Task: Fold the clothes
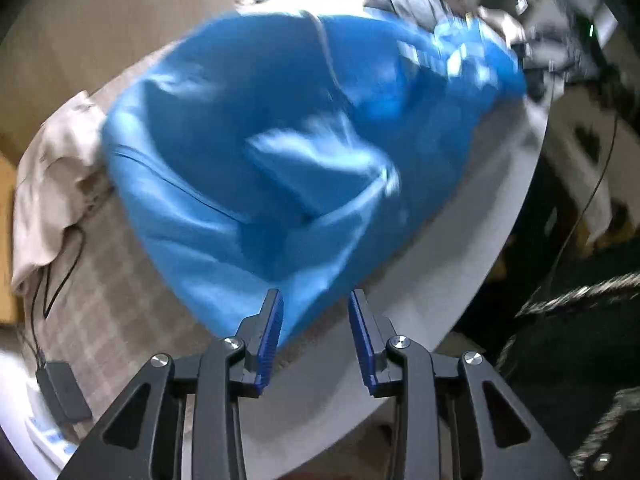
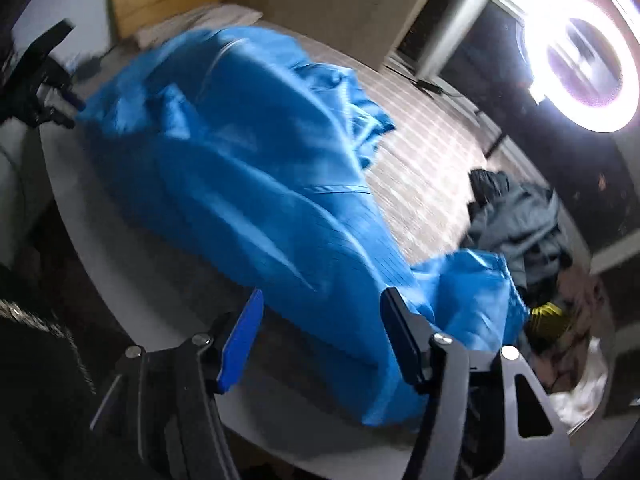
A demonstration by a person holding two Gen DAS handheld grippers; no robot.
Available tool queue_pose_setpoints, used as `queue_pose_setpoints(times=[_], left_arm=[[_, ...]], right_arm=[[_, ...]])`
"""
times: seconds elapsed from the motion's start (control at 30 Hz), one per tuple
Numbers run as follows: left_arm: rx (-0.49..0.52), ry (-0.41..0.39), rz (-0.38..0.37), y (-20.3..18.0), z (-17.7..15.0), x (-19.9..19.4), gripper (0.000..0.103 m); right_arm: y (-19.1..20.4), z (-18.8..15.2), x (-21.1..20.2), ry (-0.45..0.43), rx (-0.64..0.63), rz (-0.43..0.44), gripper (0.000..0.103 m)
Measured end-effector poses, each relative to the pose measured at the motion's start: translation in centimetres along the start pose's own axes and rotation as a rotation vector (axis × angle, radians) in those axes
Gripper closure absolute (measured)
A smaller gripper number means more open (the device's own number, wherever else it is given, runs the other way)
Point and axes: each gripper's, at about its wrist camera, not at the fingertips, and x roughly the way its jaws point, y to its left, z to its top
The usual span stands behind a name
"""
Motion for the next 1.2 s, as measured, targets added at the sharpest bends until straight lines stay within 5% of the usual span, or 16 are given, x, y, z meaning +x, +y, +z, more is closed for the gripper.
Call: queue_pose_setpoints(times=[0.1,0.17,0.37,0.5,0.57,0.6,0.63,0.67,0.73,0.83,0.93,1.1,1.2], left_arm=[[-0.016,0.031,-0.003,0.7,0.5,2.2,0.103],[-0.018,0.042,0.004,1.0,0.9,3.0,0.103],[-0.009,0.016,-0.007,0.8,1.7,1.3,0.103],[-0.034,0.009,-0.024,1.1,1.9,0.7,0.103],[-0.017,0.011,-0.015,0.9,1.5,0.4,0.098],[-0.008,0.012,0.001,0.8,1.3,0.3,0.098],[-0.005,0.013,-0.003,0.7,1.1,0.3,0.092],[0.0,0.007,-0.006,0.5,0.9,0.4,0.084],[0.022,-0.007,-0.006,-0.1,0.5,0.8,0.081],[0.037,0.009,0.029,-0.4,0.8,2.5,0.103],[0.033,-0.011,0.054,-0.2,1.6,2.2,0.103],[0.013,-0.233,0.276,0.4,6.5,-6.2,0.103],[-0.013,-0.457,0.435,1.9,10.1,-16.1,0.103]], right_arm=[[0.7,0.4,1.3,0.017,-0.053,0.011,0.042],[1.0,0.9,2.4,0.032,-0.105,-0.042,0.042],[-2.2,3.6,5.6,0.057,-0.179,0.034,0.039],[-3.0,3.9,9.5,0.198,-0.112,0.226,0.039],[-1.8,2.9,9.5,0.213,-0.136,0.23,0.049],[-1.1,2.4,9.5,0.219,-0.149,0.228,0.084],[-0.4,1.9,9.5,0.225,-0.162,0.226,0.099],[0.3,1.4,9.5,0.231,-0.175,0.224,0.099],[0.4,1.1,8.7,0.211,-0.143,0.221,0.1],[0.4,0.7,7.4,0.179,-0.092,0.191,0.1],[0.3,0.9,5.1,0.128,-0.058,0.106,0.1],[-2.0,4.5,-2.3,-0.092,0.04,-0.126,0.101],[-5.5,8.8,-8.9,-0.296,0.16,-0.246,0.102]])
